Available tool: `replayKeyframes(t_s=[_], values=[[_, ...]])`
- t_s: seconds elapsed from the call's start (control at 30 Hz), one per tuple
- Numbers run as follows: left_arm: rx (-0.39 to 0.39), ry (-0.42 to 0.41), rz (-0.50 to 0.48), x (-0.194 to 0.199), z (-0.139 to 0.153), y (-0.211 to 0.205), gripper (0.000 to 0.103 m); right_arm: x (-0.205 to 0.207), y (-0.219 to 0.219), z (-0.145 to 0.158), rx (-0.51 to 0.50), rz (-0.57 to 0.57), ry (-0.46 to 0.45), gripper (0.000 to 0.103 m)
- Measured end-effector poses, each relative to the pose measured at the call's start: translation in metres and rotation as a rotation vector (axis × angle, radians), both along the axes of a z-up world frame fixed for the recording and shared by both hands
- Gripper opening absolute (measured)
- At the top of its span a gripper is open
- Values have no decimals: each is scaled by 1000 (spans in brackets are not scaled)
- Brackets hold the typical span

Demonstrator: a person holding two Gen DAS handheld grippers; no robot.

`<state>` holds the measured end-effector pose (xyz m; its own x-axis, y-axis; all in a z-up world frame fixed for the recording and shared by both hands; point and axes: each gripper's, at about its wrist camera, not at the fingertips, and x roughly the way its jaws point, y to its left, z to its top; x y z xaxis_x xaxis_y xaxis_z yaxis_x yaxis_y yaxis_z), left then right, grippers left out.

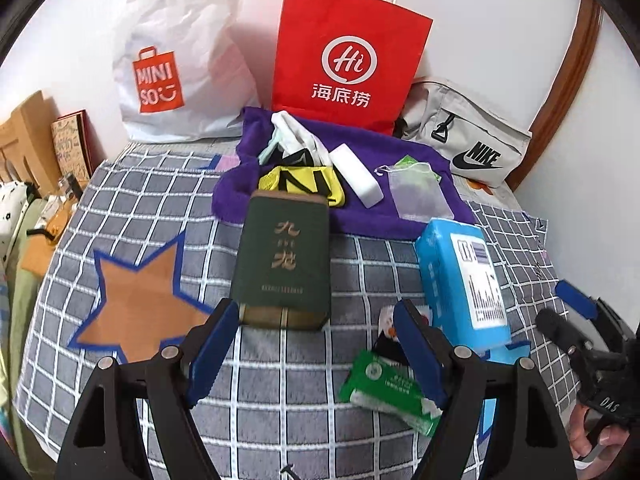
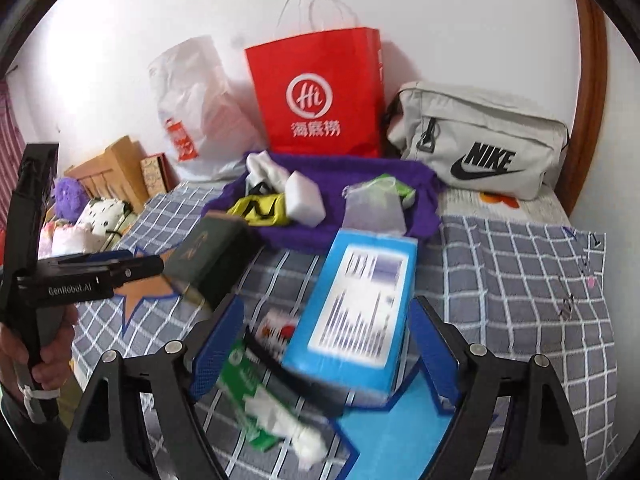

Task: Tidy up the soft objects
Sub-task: 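Grasp the white tissue with the right gripper while the left moves toward the green packet, then grasp the green packet with the left gripper while the right holds the white tissue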

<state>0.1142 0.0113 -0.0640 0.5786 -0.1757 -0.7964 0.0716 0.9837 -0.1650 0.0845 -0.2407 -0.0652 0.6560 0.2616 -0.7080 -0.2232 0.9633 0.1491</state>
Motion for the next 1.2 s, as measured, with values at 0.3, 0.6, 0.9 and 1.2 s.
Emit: replayKeyframes(t_s=[0.3,0.6,0.9,1.2], values=[[-38,11,34,-29,-26,12,78,-30,12,-41,4,76,82,63],[-63,39,38,-33,-42,15,78,-39,12,-88,-4,87,197,48],[-43,72,21,-35,-53,7,78,-40,12,-106,-34,133,197,21],[-59,172,-68,-37,-78,-29,78,-46,-30,-87,-11,56,119,21]])
